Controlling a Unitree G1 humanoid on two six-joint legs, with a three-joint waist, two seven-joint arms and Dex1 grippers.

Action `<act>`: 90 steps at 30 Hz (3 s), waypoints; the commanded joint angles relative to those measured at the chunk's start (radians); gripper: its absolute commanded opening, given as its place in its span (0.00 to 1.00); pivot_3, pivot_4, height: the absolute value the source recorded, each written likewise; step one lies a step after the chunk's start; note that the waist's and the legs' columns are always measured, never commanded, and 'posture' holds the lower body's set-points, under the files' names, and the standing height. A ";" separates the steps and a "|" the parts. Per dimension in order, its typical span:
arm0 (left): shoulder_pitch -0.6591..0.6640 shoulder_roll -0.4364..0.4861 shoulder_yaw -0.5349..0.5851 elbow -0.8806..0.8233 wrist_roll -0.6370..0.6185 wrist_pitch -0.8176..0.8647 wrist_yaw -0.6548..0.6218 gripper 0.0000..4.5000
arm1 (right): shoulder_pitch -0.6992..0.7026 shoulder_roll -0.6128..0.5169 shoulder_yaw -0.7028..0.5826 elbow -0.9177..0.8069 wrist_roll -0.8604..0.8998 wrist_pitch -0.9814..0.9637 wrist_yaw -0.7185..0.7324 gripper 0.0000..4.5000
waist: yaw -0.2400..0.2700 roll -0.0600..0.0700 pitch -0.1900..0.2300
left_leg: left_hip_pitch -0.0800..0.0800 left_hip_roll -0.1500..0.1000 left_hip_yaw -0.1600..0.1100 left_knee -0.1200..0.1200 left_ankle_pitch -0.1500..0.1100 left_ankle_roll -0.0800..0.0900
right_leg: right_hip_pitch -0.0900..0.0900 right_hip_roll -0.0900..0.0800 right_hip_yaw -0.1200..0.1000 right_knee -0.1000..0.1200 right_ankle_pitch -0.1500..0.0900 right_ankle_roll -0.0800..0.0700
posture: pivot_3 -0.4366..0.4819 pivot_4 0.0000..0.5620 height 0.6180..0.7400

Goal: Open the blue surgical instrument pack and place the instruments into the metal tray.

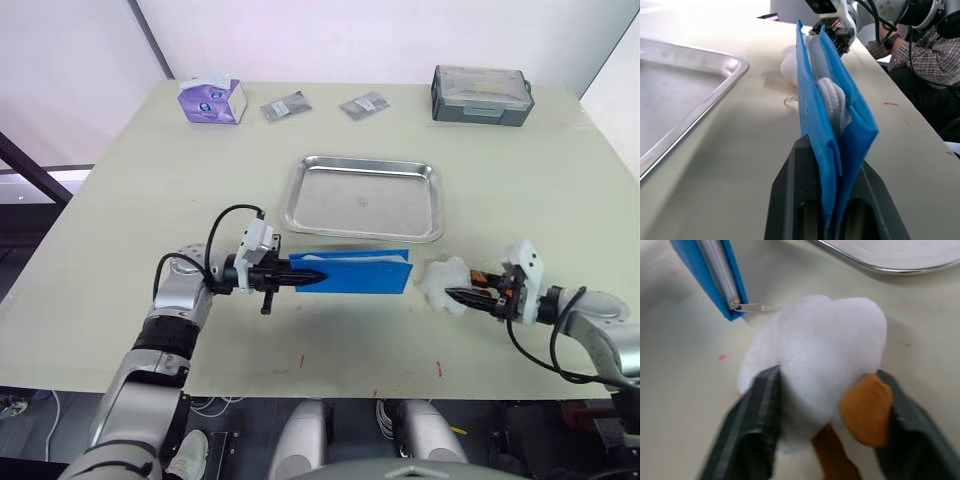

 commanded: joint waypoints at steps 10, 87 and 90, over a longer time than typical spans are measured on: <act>0.000 0.004 0.011 -0.040 0.027 0.018 -0.033 0.00 | 0.073 -0.025 -0.303 -0.162 0.373 0.205 0.009 0.00 | 0.000 0.000 0.000 | 0.000 0.000 0.000 0.000 0.000 0.000 | 0.000 0.000 0.000 0.000 0.000 0.000 | 0.48 0.27 0.98; -0.096 -0.087 0.001 0.103 0.091 -0.074 -0.040 0.00 | -0.174 0.106 0.119 -0.059 0.028 -0.093 0.042 0.98 | -0.002 0.002 0.002 | -0.002 -0.001 -0.005 0.000 0.000 0.000 | 0.000 0.000 -0.005 0.000 0.000 0.000 | 0.48 0.27 0.98; -0.094 -0.081 -0.005 0.099 0.083 -0.073 -0.040 0.00 | -0.171 0.126 0.139 -0.022 0.005 -0.113 0.053 0.98 | -0.003 0.002 0.002 | -0.002 -0.001 -0.005 0.000 0.000 0.000 | 0.000 0.000 -0.005 0.000 0.000 0.000 | 0.48 0.27 0.98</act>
